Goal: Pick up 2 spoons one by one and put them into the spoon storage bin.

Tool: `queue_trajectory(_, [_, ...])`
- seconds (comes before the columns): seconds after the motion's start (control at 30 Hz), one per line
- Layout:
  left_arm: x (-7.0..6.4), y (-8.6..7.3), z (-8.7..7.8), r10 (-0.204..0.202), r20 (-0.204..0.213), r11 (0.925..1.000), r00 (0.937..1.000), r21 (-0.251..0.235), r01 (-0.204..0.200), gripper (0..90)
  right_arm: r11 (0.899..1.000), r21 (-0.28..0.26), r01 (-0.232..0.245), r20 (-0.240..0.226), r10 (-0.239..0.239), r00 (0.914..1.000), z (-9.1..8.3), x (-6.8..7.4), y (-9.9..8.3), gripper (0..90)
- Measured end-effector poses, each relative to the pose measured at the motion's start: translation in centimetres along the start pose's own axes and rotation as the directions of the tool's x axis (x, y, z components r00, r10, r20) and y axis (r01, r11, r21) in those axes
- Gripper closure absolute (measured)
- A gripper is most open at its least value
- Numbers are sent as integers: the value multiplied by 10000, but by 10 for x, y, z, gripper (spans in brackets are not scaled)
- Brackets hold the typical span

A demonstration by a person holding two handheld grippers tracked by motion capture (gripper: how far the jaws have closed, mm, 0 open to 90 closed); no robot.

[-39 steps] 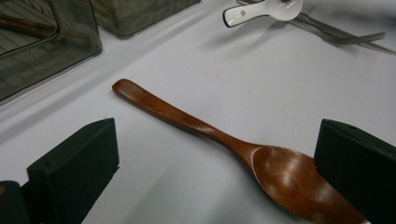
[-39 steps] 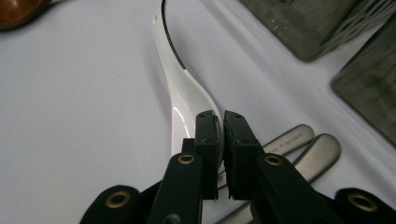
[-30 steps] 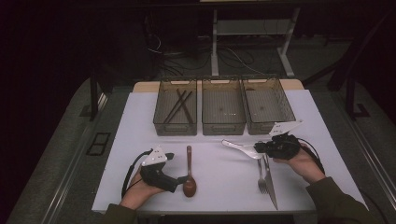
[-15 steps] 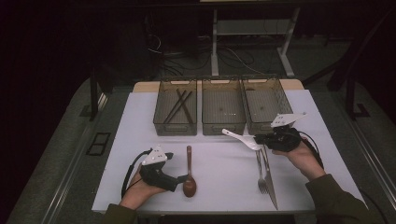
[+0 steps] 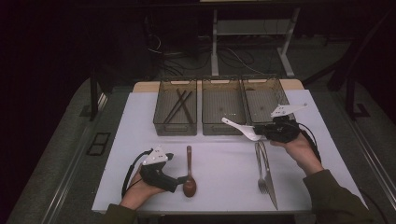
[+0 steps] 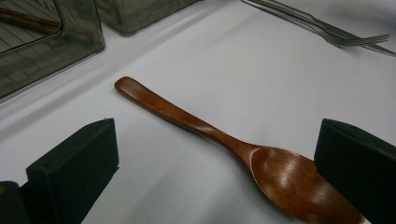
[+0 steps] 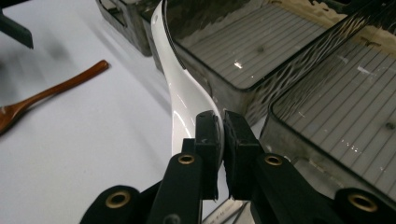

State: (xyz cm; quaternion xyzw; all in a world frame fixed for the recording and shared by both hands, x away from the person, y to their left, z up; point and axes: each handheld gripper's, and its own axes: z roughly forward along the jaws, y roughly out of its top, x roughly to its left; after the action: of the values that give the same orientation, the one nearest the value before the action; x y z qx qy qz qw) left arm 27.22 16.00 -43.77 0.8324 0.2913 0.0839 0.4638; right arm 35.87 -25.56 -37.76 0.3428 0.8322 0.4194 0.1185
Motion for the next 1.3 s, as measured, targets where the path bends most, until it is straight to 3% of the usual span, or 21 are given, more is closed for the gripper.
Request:
queue_trajectory(0.33, [-1, 0, 0, -26, 70, 10000, 10000, -64, 27, 0, 9997, -243, -41, 253, 47, 9997, 4, -5, 18, 843])
queue_trajectory(0.7, [-1, 0, 0, 16, 66, 10000, 10000, -48, -15, 0, 9998, -217, -26, 550, 38, 9985, 20, -10, 45, 843])
queue_trajectory(1.03, [-1, 0, 0, 8, 85, 10000, 10000, -25, -8, 0, 9999, 168, 24, 661, -35, 9978, 44, -14, 66, 842])
queue_trajectory(1.3, [-1, -1, 0, 46, 128, 10000, 9999, 33, -46, 0, 9974, 726, -16, 876, -47, 9961, 66, -18, 70, 842])
